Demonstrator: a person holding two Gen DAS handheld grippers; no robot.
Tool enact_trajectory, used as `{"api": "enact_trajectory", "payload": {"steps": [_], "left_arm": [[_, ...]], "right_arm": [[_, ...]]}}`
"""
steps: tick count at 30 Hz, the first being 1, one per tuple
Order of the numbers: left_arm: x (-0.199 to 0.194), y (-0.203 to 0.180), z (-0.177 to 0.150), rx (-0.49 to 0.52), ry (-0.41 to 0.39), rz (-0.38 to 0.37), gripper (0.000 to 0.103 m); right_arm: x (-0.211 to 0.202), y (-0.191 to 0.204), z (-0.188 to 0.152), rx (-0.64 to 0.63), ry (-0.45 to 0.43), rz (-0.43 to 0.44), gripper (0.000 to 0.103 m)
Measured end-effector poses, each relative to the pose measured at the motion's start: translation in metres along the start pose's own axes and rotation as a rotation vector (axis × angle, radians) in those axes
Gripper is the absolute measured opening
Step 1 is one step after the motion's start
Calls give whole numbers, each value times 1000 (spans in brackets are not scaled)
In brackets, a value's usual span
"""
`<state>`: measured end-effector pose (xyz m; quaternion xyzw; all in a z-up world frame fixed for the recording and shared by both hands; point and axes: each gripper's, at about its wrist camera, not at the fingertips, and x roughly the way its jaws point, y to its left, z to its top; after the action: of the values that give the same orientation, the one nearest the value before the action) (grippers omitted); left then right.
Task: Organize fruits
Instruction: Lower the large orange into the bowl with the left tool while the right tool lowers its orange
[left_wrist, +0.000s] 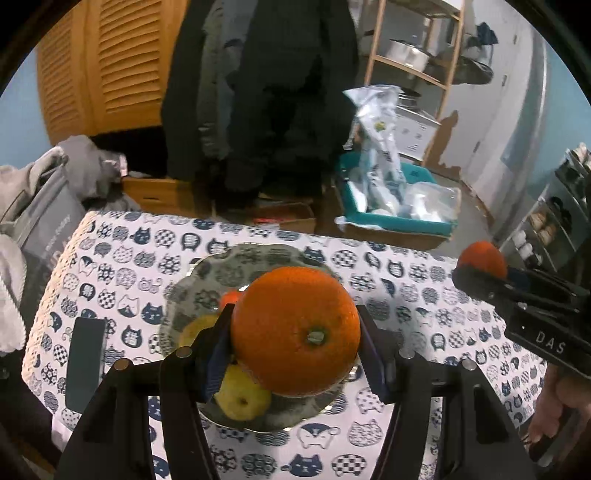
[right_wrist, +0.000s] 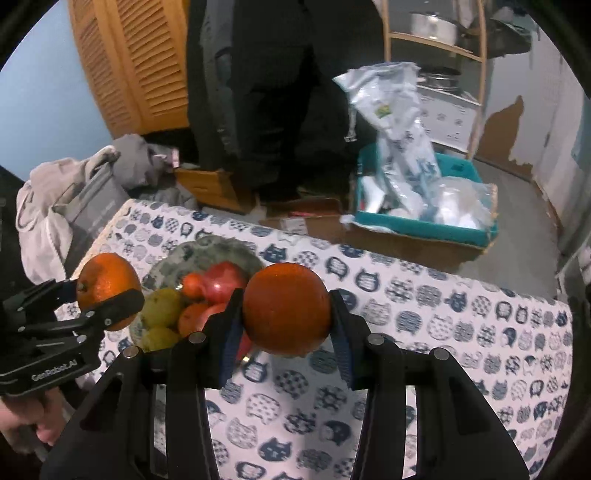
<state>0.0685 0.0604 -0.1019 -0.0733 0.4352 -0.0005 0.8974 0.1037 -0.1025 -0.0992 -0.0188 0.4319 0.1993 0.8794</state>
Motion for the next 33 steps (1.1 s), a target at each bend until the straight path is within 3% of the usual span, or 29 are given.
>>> {"api": "enact_trajectory", "payload": {"steps": [14, 31, 33], "left_arm": [[53, 58, -4, -104, 108, 42, 63], [104, 63, -22, -93, 266, 20, 63], [104, 63, -22, -93, 255, 6, 68]], "right_arm": [[62, 41, 21, -19, 91, 81, 43], [97, 58, 29, -10, 150, 123, 43], [100, 59, 30, -7, 154, 126, 43]]}}
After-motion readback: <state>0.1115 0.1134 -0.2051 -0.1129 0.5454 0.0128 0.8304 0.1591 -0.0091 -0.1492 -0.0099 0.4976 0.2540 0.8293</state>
